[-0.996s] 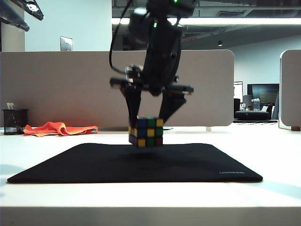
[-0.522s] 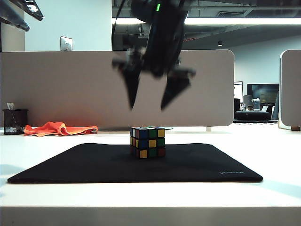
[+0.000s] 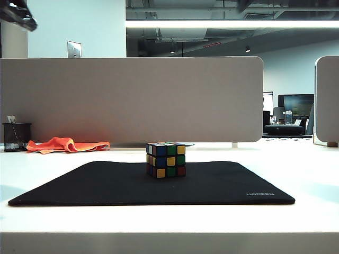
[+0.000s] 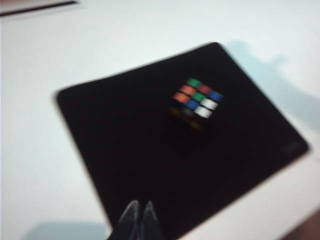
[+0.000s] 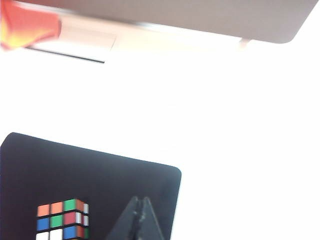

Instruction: Pick up the cube on the right side of the mouse pad, then place it in the center of the mouse pad.

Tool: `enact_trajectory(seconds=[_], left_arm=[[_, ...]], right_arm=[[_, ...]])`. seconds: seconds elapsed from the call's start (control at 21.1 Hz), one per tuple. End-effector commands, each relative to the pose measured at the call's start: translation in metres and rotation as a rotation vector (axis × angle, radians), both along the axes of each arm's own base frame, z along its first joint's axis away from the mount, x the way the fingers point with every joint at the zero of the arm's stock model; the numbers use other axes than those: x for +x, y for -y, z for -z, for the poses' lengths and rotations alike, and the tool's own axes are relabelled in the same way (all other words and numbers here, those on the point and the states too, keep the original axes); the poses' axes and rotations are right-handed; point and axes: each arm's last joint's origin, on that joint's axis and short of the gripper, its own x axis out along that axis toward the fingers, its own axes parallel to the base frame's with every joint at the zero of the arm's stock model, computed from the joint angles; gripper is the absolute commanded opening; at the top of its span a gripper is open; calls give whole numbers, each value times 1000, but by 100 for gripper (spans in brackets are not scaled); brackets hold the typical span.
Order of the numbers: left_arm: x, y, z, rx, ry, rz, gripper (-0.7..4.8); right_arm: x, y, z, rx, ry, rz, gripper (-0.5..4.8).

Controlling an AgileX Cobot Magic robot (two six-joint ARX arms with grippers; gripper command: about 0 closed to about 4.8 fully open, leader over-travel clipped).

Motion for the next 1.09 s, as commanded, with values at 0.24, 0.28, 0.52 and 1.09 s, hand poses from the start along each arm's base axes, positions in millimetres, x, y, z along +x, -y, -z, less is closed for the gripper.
enact_trajectory(seconds=[0.24,0.28,0.52,1.09], left_arm=[[-14,-6,-14,19,128,-78,-6],[-18,-7,-17,15,143,-78,-6],[-36,-12,-3,-8,193,-90,-6],[-48,-16,94,-96,194,-202,0]], right_arm=[[-52,33,5,-8,158,4,-3],[-67,39,17,-17,162,-2,-3],[-125,62,71,17,121,24,-3],[-169,80,170,45,91,33,32]])
